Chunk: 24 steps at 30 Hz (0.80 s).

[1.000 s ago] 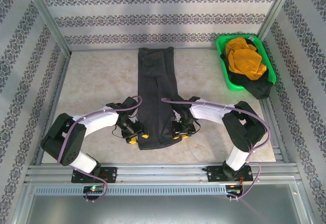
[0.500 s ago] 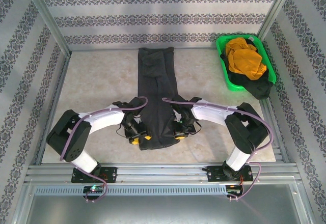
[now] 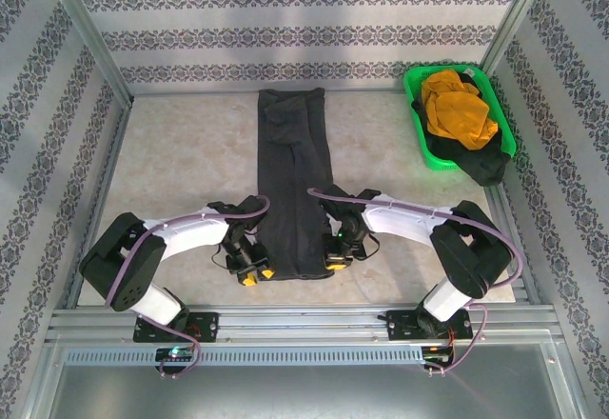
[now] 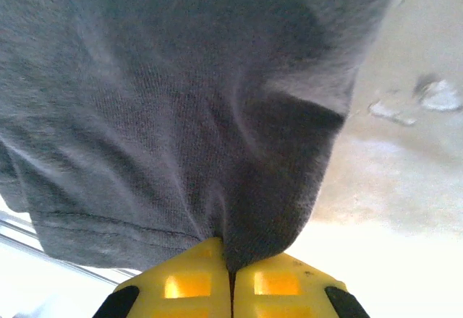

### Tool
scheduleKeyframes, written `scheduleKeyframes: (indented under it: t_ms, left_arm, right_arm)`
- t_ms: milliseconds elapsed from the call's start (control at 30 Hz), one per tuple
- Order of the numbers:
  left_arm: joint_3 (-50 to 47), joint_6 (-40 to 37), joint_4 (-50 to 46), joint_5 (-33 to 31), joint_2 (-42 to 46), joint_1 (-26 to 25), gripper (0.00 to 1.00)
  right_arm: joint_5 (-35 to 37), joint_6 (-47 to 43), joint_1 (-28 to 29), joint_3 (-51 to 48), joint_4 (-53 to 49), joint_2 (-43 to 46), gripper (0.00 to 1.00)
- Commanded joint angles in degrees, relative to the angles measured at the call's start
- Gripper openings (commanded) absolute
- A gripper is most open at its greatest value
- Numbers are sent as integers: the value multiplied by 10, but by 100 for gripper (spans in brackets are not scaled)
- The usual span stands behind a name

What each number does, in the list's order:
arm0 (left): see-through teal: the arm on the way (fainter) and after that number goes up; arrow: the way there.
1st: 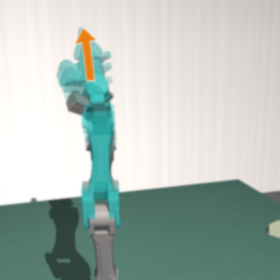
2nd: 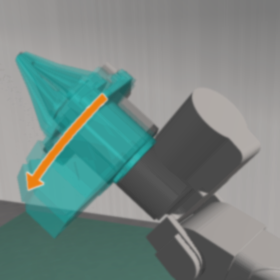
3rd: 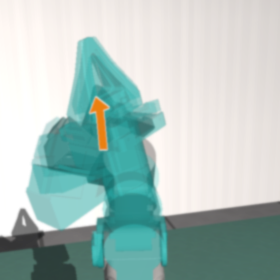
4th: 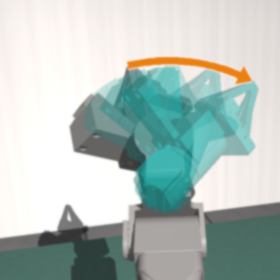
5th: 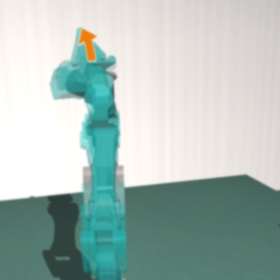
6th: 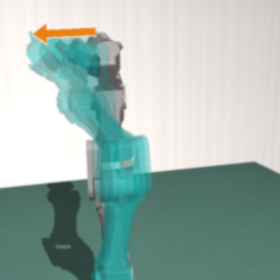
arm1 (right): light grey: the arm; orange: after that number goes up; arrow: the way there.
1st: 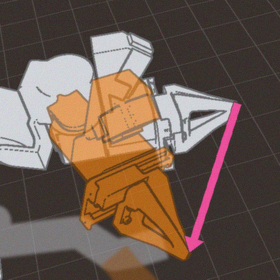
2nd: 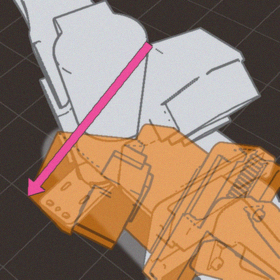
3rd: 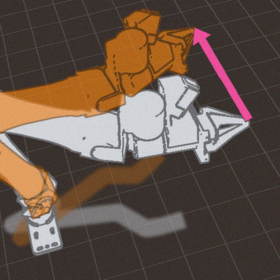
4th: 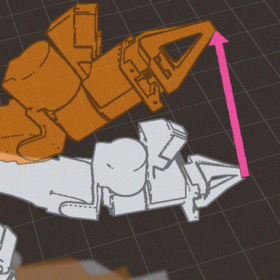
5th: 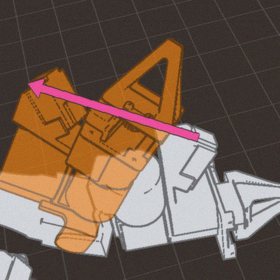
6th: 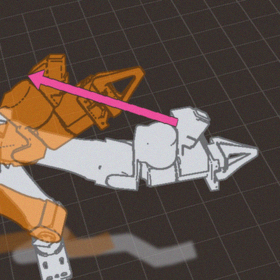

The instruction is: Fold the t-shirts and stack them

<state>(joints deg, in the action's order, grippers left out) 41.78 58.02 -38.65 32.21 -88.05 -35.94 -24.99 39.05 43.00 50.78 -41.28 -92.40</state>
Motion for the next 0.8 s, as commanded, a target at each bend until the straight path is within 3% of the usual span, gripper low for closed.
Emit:
scheduleKeyframes:
  t_ms: [0,33,100,233,433,767]
  left_arm:
    - [-8,36,94,-6,-24,-13,18]
    - [-12,39,88,-11,-17,-14,8]
    - [-18,33,57,-16,5,-18,0]
    - [-30,17,-7,-18,74,-18,0]
    - [28,3,-61,-56,126,3,0]
    - [142,1,84,-72,51,144,0]
  right_arm:
    - [-18,26,15,-18,1,19,0]
    - [-21,31,17,-21,2,24,0]
    - [-32,41,23,-27,0,38,0]
    - [-70,60,24,-23,-8,53,0]
    - [-44,63,-7,35,-47,49,0]
    - [-20,80,-122,164,-24,-27,0]
